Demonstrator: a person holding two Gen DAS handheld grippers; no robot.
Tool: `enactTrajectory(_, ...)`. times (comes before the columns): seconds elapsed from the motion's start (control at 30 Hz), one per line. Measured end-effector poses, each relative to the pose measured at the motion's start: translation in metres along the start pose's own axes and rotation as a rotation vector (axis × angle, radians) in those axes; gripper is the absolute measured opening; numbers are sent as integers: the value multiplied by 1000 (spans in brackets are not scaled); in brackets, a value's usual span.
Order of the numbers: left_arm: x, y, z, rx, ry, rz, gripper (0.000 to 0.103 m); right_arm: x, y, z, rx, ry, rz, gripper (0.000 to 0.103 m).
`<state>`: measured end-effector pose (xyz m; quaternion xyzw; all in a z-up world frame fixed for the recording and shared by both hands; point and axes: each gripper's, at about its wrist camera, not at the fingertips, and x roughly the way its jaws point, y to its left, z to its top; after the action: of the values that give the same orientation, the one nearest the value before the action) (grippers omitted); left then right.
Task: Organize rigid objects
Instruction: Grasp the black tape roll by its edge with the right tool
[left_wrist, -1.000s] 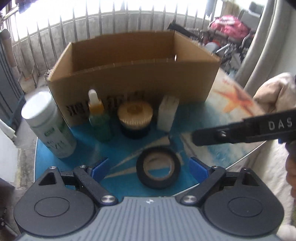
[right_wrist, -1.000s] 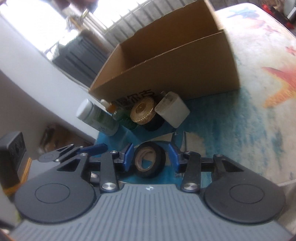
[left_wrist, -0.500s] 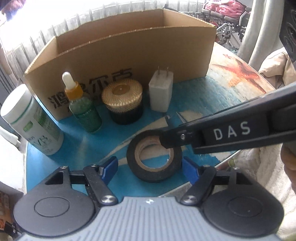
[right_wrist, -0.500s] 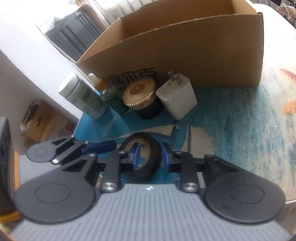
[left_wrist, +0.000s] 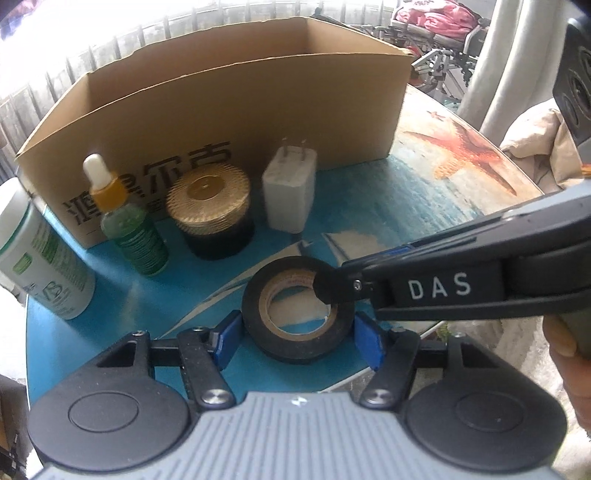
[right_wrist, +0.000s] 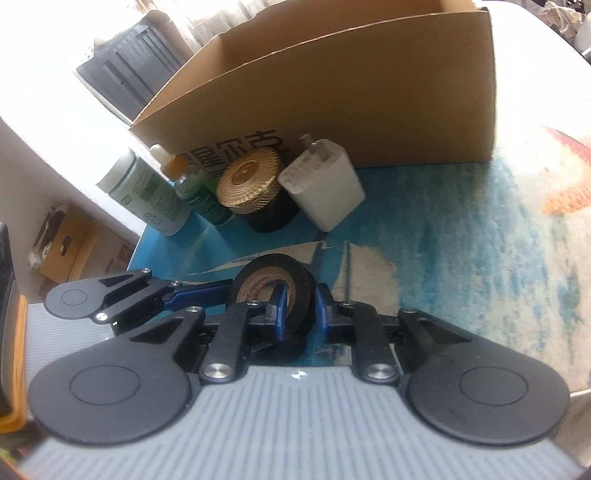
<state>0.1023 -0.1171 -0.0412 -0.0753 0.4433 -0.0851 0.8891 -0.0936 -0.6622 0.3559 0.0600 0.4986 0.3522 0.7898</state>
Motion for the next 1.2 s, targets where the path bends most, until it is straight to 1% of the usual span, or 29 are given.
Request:
enactTrajectory(0.1,3,-3,3,-6,6,7,66,-1,-5,-1,19,-1,10,16)
enactTrajectory(0.4,5,-3,5,-16,7,13,68,1,-8,-2,23,-3,19,19)
enactTrajectory(0.7,5,-4,6,-33,8,18,67,1,-9,-2,20,-6,22,17)
enactTrajectory(1.2,-12,-12,9,-21,-36,29,67,-18,-3,-4,7,-57,25,17)
